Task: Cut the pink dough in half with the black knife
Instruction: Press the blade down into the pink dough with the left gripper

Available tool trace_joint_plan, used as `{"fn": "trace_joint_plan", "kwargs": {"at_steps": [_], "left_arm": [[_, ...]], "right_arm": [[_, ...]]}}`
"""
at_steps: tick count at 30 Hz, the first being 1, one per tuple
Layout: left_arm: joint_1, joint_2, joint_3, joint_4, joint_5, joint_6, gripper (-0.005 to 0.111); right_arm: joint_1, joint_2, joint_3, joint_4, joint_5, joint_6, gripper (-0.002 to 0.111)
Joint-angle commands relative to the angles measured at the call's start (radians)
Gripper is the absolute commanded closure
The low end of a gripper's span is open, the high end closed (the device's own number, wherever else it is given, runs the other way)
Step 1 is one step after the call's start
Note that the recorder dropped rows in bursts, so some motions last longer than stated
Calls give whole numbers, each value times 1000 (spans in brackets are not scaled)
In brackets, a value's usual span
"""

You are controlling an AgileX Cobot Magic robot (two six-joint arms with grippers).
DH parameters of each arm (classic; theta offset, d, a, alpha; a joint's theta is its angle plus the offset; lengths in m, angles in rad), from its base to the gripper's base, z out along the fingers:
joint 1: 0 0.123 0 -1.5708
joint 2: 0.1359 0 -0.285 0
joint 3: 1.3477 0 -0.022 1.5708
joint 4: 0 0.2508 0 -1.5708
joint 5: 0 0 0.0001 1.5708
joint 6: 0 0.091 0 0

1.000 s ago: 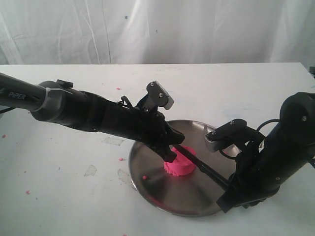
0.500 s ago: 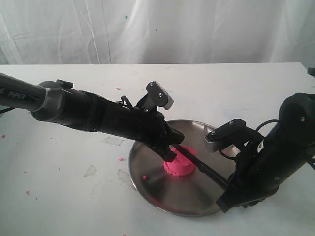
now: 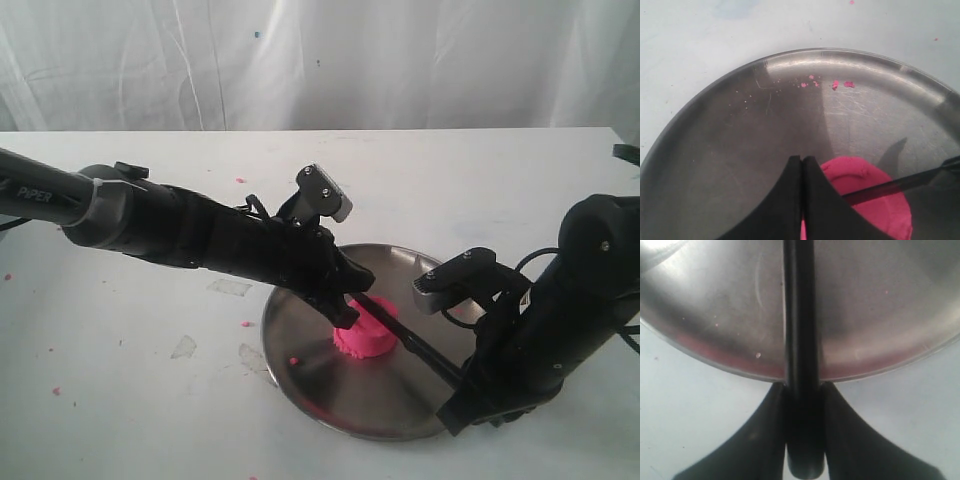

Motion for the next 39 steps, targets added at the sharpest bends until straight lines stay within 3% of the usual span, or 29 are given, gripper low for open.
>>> {"fn": "trace_joint_plan", "kwargs": {"at_steps": [1,39], "left_arm": [[1,3,5,0,5,-1,107],[1,21,8,11,-42,-1,107]], "right_arm": [[-2,1,5,2,-22,12,108],[-2,29,5,4,24,20,108]]}}
